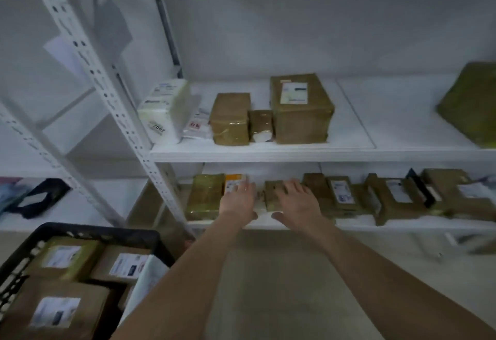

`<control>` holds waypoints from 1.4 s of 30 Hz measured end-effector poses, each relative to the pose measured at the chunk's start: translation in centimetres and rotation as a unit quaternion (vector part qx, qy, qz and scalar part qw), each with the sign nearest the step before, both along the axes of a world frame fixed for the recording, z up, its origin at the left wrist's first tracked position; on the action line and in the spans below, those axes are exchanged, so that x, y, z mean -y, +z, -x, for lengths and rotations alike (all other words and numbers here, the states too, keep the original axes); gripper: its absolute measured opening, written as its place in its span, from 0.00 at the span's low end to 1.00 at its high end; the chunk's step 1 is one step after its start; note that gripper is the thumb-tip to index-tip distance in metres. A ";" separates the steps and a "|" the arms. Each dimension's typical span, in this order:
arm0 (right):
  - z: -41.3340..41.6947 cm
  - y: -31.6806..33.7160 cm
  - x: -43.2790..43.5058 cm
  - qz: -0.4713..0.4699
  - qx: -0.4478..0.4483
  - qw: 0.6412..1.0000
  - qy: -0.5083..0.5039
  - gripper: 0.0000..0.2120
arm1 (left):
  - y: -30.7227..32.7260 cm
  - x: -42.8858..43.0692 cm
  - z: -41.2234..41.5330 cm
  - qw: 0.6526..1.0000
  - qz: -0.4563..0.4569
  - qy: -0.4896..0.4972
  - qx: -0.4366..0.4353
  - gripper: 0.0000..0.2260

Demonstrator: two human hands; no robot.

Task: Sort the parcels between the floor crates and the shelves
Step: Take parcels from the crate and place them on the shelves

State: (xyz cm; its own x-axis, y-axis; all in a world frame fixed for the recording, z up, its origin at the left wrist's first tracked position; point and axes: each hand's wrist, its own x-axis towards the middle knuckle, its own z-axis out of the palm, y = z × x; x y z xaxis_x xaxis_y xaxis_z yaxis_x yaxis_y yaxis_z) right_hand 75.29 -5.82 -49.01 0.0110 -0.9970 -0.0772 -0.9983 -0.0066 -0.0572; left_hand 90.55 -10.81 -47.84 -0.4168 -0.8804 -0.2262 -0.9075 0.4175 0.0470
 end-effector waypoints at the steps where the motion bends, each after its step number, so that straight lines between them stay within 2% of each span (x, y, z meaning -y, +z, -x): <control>1: 2.2 0.6 -0.8 0.005 0.001 1.000 -0.011 0.31 | 0.6 -0.4 2.2 1.000 0.004 -0.008 0.000 0.35; 6: 12.7 3.7 -3.2 0.017 -0.015 0.998 -0.058 0.29 | 3.8 -2.0 12.3 0.998 0.045 -0.045 -0.023 0.34; 12: 19.1 7.2 -2.5 0.069 0.036 0.992 -0.097 0.28 | 7.3 -1.1 18.3 0.992 0.093 -0.058 -0.059 0.30; 14: 19.9 8.0 -1.0 0.086 0.091 0.987 -0.104 0.28 | 8.4 0.3 18.8 0.987 0.133 -0.036 -0.086 0.25; 16: 20.2 8.8 1.0 0.078 0.187 0.971 -0.128 0.30 | 9.4 2.2 18.9 0.976 0.175 -0.013 -0.126 0.22; 19: 20.5 9.7 5.0 0.057 0.342 0.922 -0.170 0.33 | 10.5 6.3 18.5 0.957 0.211 0.047 -0.193 0.24; 22: 20.8 10.5 9.5 0.038 0.483 0.851 -0.203 0.35 | 11.1 11.2 17.6 0.933 0.138 0.162 -0.291 0.30; 26: 21.3 10.4 14.4 0.000 0.564 0.793 -0.229 0.38 | 10.4 16.7 17.0 0.847 -0.015 0.283 -0.449 0.36; 29: 21.5 9.8 16.4 -0.056 0.601 0.765 -0.225 0.37 | 9.4 18.2 18.2 0.834 -0.087 0.295 -0.458 0.30; 31: 21.8 9.5 16.9 -0.079 0.620 0.752 -0.211 0.31 | 9.0 18.7 19.1 0.813 -0.122 0.308 -0.479 0.26; 34: 23.2 9.5 17.3 -0.059 0.661 0.719 -0.206 0.19 | 9.5 19.3 20.3 0.791 -0.141 0.292 -0.519 0.23; 36: 24.6 9.6 17.1 -0.025 0.686 0.701 -0.194 0.18 | 10.0 19.2 21.3 0.787 -0.138 0.266 -0.540 0.23; 38: 26.2 10.0 16.6 0.025 0.694 0.700 -0.170 0.26 | 10.6 18.7 22.7 0.776 -0.141 0.241 -0.565 0.23; 40: 27.9 10.7 15.7 0.084 0.678 0.716 -0.142 0.33 | 11.1 17.9 24.5 0.772 -0.145 0.213 -0.582 0.22; 42: 29.9 11.6 14.8 0.135 0.650 0.738 -0.122 0.35 | 11.5 16.7 26.7 0.760 -0.151 0.183 -0.606 0.23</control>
State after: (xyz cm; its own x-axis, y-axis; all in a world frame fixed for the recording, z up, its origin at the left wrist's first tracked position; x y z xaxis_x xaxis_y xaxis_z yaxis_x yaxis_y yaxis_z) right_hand 45.34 -20.60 -37.44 -0.2821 -0.9584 0.0426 -0.0739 -0.0226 -0.9970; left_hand 63.85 -27.47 -36.33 -0.2200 -0.9717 -0.0862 -0.1752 -0.0476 0.9834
